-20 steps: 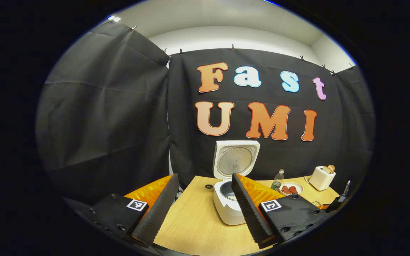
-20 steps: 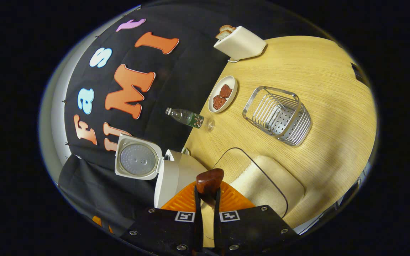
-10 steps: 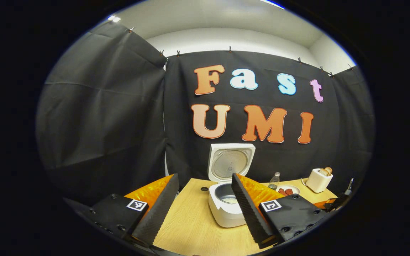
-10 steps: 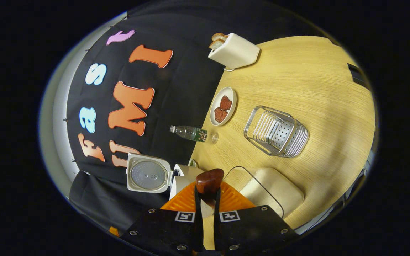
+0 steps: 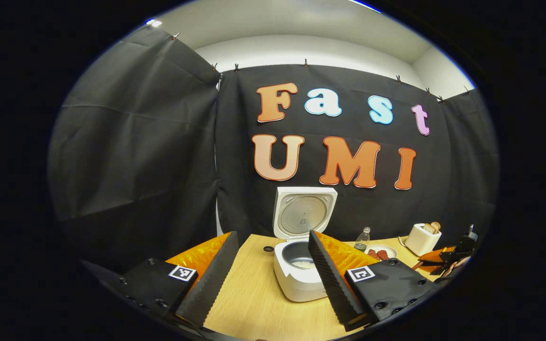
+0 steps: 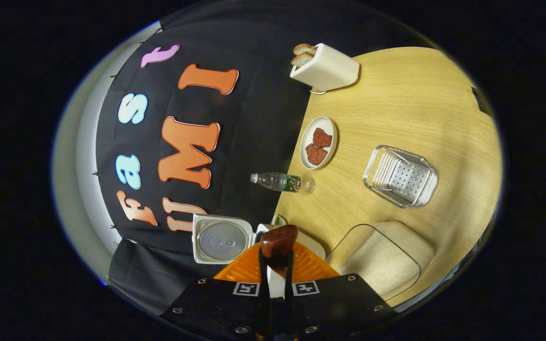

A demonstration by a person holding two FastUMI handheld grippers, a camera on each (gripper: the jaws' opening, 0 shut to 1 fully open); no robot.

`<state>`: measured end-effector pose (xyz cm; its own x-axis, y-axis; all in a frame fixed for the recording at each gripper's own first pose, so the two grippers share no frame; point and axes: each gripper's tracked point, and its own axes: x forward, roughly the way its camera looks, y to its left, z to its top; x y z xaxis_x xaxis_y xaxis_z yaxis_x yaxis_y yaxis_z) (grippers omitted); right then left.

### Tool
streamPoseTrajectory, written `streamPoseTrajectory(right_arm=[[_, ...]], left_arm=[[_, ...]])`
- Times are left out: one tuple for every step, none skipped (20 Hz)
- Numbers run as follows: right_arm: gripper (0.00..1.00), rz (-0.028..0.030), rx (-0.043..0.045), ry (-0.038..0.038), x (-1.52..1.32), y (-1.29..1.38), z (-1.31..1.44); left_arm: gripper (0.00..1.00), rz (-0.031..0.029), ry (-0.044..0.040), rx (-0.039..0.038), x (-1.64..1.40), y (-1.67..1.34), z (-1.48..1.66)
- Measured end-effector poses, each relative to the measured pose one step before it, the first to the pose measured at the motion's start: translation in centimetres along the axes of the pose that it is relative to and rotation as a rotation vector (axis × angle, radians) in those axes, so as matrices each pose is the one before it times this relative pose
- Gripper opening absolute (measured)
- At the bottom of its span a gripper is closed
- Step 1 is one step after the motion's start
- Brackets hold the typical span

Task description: Close the left gripper, press the button to open the rice cooker; take a wooden spoon from the chopstick holder with the right hand, scoop a spoonful of rice and pour it into the rice cooker, then put the wooden spoon back into the chopstick holder.

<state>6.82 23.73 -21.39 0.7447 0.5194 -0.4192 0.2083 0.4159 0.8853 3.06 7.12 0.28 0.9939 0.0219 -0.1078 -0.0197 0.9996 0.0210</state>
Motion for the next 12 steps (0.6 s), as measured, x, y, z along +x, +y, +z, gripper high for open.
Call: streamPoseTrajectory(right_arm=[[0.11, 0.01545, 0.00545, 0.00087, 0.385, 1.156, 0.103], [0.11, 0.01429, 0.00215, -0.00062, 0.396, 1.141, 0.017], [0.11, 0.01288, -0.00353, -0.00044, 0.568, 1.040, 0.100], [0.11, 0.01171, -0.00536, 0.00367, 0.438, 1.142, -0.223], [0.11, 0.01077, -0.00366, 0.00072, 0.498, 1.047, -0.031], [0.11, 0.01289, -0.00087, 0.00188, 0.751, 1.063, -0.118], [0.11, 0.01466, -0.00039, 0.00230, 0.711, 1.029, -0.096], [0.11, 0.01488, -0.00010, 0.00200, 0.667, 1.231, -0.187], [0.11, 0.00925, -0.00115, 0.00108, 0.636, 0.775, -0.101], [0.11, 0.00866, -0.00743, 0.00149, 0.789, 0.794, -0.257], [0.11, 0.00759, -0.00950, 0.00092, 0.804, 0.833, -0.242], [0.11, 0.00665, -0.00916, -0.00266, 0.871, 0.787, -0.157]], left_arm=[[1.00, -0.00013, 0.00205, 0.00128, 0.139, 0.097, -0.094], [1.00, 0.00122, 0.00464, 0.00308, 0.116, -0.032, -0.345], [1.00, -0.00028, 0.00440, 0.00295, 0.161, 0.030, -0.213], [1.00, -0.00270, 0.00396, 0.00071, 0.151, -0.068, -0.111], [1.00, -0.00262, 0.00341, -0.00065, 0.091, -0.004, -0.102], [1.00, -0.00219, 0.00176, -0.00175, 0.142, -0.079, -0.202], [1.00, -0.00226, 0.00098, -0.00336, 0.111, 0.041, -0.053], [1.00, -0.00317, 0.00012, -0.00475, 0.093, -0.115, -0.093], [1.00, -0.00654, 0.00172, -0.00229, 0.105, -0.140, -0.029], [1.00, -0.00452, 0.00328, 0.00299, -0.003, -0.086, -0.276], [1.00, -0.00007, 0.00238, 0.00476, 0.146, 0.080, -0.062], [1.00, 0.00086, 0.00216, 0.00234, 0.335, 0.184, -0.066]])
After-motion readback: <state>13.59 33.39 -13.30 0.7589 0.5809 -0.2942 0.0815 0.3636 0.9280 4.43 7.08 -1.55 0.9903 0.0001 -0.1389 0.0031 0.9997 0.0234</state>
